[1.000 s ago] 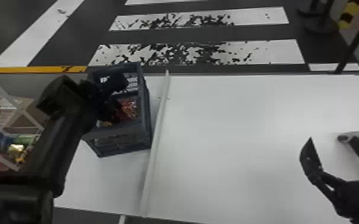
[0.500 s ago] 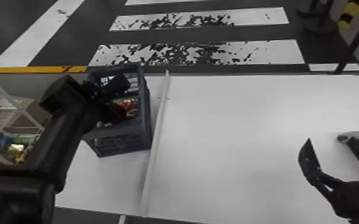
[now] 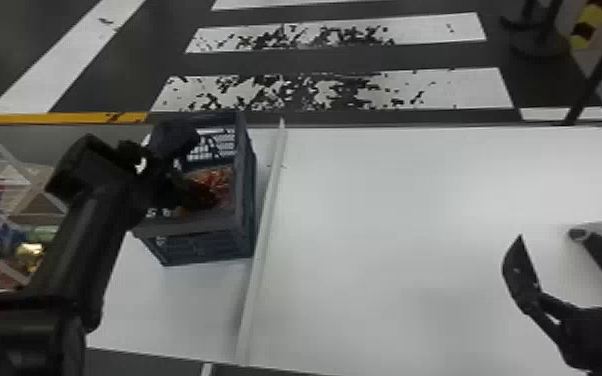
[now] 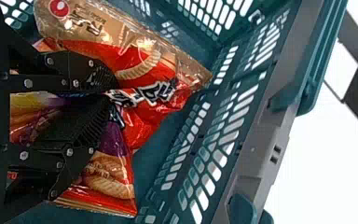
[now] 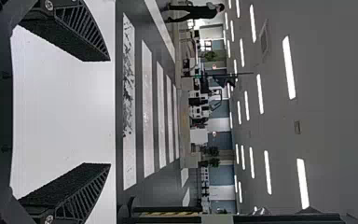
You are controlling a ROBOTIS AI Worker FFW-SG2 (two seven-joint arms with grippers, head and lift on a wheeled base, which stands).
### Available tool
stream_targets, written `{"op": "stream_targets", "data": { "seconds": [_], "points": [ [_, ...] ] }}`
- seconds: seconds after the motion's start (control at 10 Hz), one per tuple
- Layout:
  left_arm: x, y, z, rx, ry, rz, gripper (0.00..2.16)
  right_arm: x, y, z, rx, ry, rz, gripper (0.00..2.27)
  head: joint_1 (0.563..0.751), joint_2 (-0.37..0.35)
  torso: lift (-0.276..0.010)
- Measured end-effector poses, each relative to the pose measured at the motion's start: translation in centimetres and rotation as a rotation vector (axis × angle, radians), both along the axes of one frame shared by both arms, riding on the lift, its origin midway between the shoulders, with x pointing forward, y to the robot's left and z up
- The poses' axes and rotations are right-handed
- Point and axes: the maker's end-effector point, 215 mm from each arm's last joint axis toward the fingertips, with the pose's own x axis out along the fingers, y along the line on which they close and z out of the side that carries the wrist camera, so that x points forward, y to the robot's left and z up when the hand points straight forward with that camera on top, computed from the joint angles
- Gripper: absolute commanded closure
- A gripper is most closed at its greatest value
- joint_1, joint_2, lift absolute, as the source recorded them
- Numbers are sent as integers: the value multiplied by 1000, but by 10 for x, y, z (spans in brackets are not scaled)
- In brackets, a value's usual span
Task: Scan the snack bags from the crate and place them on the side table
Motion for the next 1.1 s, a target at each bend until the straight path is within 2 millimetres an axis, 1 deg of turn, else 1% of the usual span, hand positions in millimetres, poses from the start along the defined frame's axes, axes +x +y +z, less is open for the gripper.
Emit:
{"op": "stream_targets", "data": {
  "seconds": [0.2,0.3,0.4,0.6,0.8,1.1],
  "points": [
    [5,8,24,-99,-52,18,2135,0,0,0,2,-2,-2,70,695,183,-94],
    [7,10,39,-166,-86,25,2135,0,0,0,4,-2,-3,70,695,185,-94],
    [9,14,54,-222,-120,34,2135,0,1,0,5,0,-3,73,695,187,-94],
    [9,22,79,-303,-172,51,2135,1,3,0,8,1,-2,73,695,200,-94],
    [8,19,102,-404,-214,49,2135,1,4,-1,9,2,-1,73,695,200,-94],
    [6,14,129,-511,-263,61,2135,1,4,0,8,1,0,73,695,194,-94]
  ]
}}
